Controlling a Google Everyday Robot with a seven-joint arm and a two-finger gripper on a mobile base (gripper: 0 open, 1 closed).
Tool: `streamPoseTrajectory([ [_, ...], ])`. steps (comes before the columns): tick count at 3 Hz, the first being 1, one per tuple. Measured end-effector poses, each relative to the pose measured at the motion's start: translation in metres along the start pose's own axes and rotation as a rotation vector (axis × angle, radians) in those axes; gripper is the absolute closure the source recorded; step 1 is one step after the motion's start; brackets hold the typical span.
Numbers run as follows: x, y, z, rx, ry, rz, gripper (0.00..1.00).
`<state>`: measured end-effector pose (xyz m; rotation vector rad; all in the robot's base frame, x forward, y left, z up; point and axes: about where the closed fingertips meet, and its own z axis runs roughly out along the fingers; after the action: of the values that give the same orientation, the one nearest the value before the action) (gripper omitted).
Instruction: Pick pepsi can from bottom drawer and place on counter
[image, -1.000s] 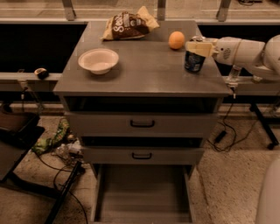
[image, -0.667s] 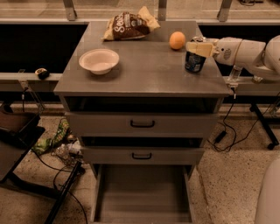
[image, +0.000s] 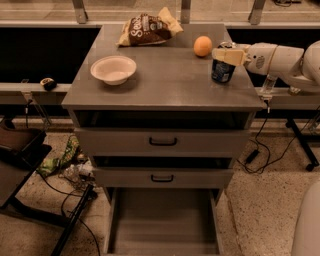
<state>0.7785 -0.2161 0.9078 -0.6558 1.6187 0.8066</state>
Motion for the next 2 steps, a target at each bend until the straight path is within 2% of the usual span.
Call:
streamPoseTrajectory([
  [1, -0.005, 0.001, -0.001, 0.0, 0.0, 0.0, 0.06],
  [2, -0.033, 0.023, -0.015, 0.024, 0.057, -0.11, 0.0],
])
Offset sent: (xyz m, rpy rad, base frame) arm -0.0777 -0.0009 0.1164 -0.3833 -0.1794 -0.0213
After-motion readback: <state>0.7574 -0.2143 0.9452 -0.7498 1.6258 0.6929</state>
